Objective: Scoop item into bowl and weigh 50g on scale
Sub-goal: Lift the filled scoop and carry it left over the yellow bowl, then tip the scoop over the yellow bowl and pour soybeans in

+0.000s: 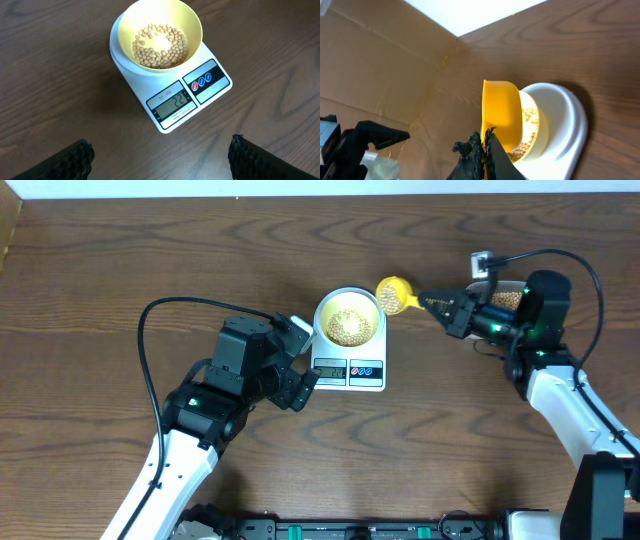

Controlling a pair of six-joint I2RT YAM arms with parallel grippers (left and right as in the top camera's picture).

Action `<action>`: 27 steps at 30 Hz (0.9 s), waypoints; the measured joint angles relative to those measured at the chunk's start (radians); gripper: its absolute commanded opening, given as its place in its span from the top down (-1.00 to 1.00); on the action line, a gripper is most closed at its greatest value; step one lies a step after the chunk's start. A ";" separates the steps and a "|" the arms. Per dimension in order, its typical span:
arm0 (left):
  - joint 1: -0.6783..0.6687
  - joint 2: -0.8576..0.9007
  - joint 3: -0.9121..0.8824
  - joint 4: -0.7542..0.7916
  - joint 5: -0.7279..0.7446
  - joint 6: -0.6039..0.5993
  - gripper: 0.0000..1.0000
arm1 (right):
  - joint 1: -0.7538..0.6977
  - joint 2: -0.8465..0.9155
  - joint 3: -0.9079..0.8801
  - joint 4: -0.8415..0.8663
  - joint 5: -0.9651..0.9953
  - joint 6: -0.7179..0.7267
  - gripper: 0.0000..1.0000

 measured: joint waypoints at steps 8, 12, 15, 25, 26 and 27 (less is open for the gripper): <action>0.000 0.000 0.000 0.000 0.000 0.000 -0.76 | 0.100 0.000 0.000 0.000 0.066 0.000 0.97; 0.000 0.000 0.000 0.000 0.000 0.000 -0.76 | 0.135 0.000 0.000 0.000 0.098 0.000 0.97; 0.000 0.000 0.000 0.000 0.000 0.000 -0.76 | 0.158 0.000 0.000 0.000 0.122 0.000 0.98; 0.000 0.000 0.000 0.000 0.000 0.000 -0.76 | 0.221 0.000 0.000 0.000 0.208 -0.027 0.98; 0.000 0.000 0.000 0.000 0.000 0.000 -0.76 | 0.223 0.000 0.000 0.000 0.216 -0.030 0.98; 0.000 0.000 0.000 0.000 0.000 0.000 -0.76 | 0.225 0.000 0.000 0.000 0.224 -0.032 0.98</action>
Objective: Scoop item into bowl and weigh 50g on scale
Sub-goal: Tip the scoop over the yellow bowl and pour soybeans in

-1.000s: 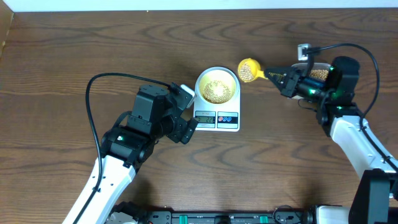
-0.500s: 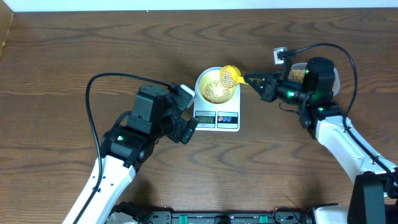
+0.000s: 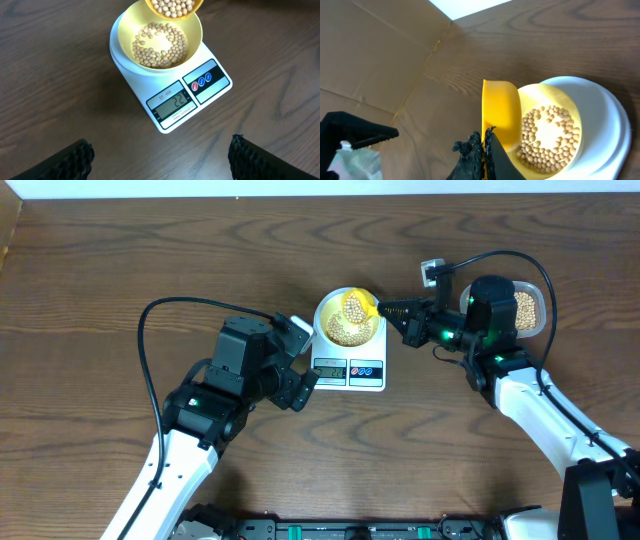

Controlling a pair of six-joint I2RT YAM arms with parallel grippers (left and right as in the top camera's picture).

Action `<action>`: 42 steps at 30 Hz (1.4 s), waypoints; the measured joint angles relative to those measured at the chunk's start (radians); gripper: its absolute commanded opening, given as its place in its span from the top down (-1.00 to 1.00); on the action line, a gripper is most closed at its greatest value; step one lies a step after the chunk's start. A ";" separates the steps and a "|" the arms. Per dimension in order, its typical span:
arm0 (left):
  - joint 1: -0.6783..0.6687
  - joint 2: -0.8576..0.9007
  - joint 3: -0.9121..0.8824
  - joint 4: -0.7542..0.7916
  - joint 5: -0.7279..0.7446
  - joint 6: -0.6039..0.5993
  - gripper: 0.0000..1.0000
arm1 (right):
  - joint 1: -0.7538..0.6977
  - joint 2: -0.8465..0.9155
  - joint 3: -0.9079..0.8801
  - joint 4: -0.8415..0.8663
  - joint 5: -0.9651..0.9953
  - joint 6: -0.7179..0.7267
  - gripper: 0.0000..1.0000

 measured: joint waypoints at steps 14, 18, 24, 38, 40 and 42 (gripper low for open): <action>0.000 0.000 0.000 0.000 0.000 0.000 -0.76 | 0.002 0.000 0.000 -0.063 0.039 -0.063 0.98; 0.000 0.000 0.000 0.000 0.000 0.000 -0.76 | 0.002 0.000 0.000 -0.063 0.042 -0.066 0.98; 0.000 0.000 0.000 0.000 0.000 0.000 -0.76 | 0.002 0.000 0.000 -0.068 0.043 -0.111 0.98; 0.000 0.000 0.000 0.000 0.000 0.000 -0.76 | 0.002 0.000 0.000 -0.095 0.048 -0.172 0.98; 0.000 0.000 0.000 0.000 0.000 0.000 -0.76 | 0.002 0.000 0.000 -0.095 0.049 -0.196 0.98; 0.000 0.000 0.000 0.000 0.000 0.000 -0.76 | 0.002 0.000 0.000 -0.095 0.050 -0.227 0.98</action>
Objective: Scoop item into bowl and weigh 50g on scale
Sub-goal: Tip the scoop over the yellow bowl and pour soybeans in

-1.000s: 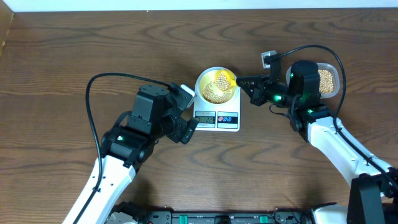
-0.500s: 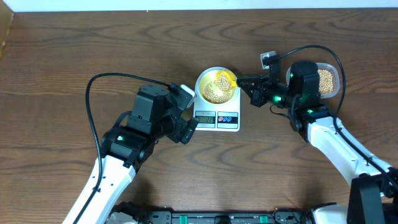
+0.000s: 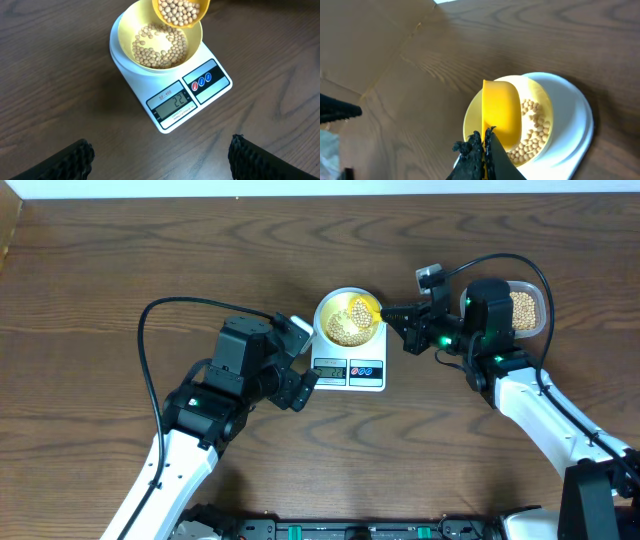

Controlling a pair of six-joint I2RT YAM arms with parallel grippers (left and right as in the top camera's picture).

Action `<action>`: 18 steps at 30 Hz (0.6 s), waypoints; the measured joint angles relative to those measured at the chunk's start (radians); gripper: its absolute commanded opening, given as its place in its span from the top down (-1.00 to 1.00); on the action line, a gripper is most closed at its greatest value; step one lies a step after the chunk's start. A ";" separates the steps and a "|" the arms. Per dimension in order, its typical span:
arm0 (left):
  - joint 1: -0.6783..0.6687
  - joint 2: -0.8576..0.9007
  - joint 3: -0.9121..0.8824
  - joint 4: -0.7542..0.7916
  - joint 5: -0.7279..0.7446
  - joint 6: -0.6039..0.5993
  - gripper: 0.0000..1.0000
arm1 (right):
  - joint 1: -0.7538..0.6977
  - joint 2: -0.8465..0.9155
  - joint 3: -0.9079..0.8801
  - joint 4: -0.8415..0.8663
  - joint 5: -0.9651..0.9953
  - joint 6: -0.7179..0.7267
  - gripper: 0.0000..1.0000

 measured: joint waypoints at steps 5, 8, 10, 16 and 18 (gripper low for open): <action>0.000 0.000 0.000 0.000 0.000 0.000 -0.76 | 0.000 0.000 0.000 0.000 0.003 -0.086 0.98; 0.000 0.000 0.000 0.000 0.000 0.000 -0.76 | 0.000 0.000 0.000 0.000 0.004 -0.140 0.98; 0.000 0.000 0.000 0.000 0.000 0.000 -0.76 | 0.000 0.000 0.000 0.001 0.005 -0.168 0.98; 0.000 0.000 0.000 0.000 0.000 0.000 -0.76 | 0.000 0.000 0.000 0.009 0.008 -0.241 0.98; 0.000 0.000 0.000 0.000 0.000 0.000 -0.76 | 0.000 0.000 0.000 0.010 0.010 -0.270 0.98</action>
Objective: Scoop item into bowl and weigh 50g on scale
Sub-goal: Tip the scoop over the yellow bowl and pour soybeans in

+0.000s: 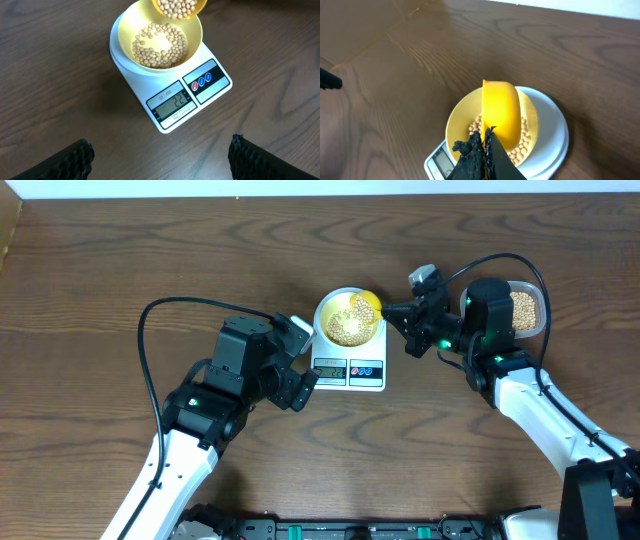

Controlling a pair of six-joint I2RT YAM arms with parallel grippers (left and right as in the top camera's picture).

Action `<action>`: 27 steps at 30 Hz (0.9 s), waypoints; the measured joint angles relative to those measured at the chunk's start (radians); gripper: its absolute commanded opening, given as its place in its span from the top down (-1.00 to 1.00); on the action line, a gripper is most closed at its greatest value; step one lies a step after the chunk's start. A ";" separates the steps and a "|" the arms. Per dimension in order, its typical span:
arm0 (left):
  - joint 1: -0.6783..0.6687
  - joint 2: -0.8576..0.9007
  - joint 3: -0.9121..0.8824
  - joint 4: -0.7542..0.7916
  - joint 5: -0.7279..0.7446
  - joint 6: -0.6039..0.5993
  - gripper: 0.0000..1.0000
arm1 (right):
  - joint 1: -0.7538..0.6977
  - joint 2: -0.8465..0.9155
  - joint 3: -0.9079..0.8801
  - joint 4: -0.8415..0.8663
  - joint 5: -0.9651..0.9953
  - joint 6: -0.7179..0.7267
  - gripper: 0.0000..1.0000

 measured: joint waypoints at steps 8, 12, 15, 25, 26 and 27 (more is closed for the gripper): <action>0.000 0.000 0.000 0.000 0.000 0.000 -0.76 | 0.000 0.000 0.000 0.002 0.001 -0.102 0.98; 0.000 0.000 0.000 0.000 0.000 0.000 -0.76 | 0.000 0.000 0.000 0.006 0.001 -0.146 0.98; 0.000 0.000 0.000 0.000 0.000 0.000 -0.76 | 0.000 0.000 0.000 0.009 0.001 -0.194 0.98; 0.000 0.000 0.000 0.000 0.000 0.000 -0.76 | 0.000 0.000 0.000 0.018 0.001 -0.352 0.98; 0.000 0.000 0.000 0.000 0.000 0.000 -0.76 | 0.000 0.000 0.000 0.018 0.001 -0.363 0.98; 0.000 0.000 0.000 0.000 0.000 0.000 -0.76 | 0.000 0.000 0.000 0.019 0.001 -0.370 0.98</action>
